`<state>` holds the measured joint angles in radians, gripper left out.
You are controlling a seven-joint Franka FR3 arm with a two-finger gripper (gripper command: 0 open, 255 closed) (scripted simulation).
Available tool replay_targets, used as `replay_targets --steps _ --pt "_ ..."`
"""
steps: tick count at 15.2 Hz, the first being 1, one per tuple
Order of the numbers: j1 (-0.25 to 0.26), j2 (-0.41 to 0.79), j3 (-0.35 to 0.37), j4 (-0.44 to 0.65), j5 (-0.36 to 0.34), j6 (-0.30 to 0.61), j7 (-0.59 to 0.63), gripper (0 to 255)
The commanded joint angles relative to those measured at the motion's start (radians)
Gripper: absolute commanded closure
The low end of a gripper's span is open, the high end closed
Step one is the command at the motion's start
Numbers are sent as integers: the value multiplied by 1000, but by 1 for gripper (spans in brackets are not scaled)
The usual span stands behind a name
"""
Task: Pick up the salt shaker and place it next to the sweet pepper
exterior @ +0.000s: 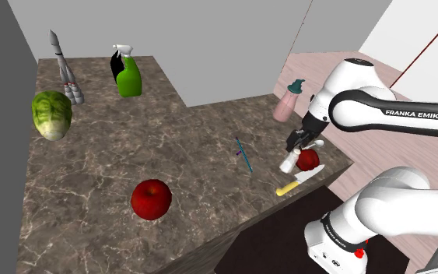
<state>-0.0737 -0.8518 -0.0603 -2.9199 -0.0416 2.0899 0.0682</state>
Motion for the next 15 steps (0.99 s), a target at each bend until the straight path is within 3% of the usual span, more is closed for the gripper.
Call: replay_targets --steps 1,3,7,15 --pt "0 0 0 0 0 0 0 0" --pt "0 0 0 0 0 0 0 0" --pt "2 -52 5 104 5 -156 0 0" --pt "2 -52 5 104 5 -156 0 0"
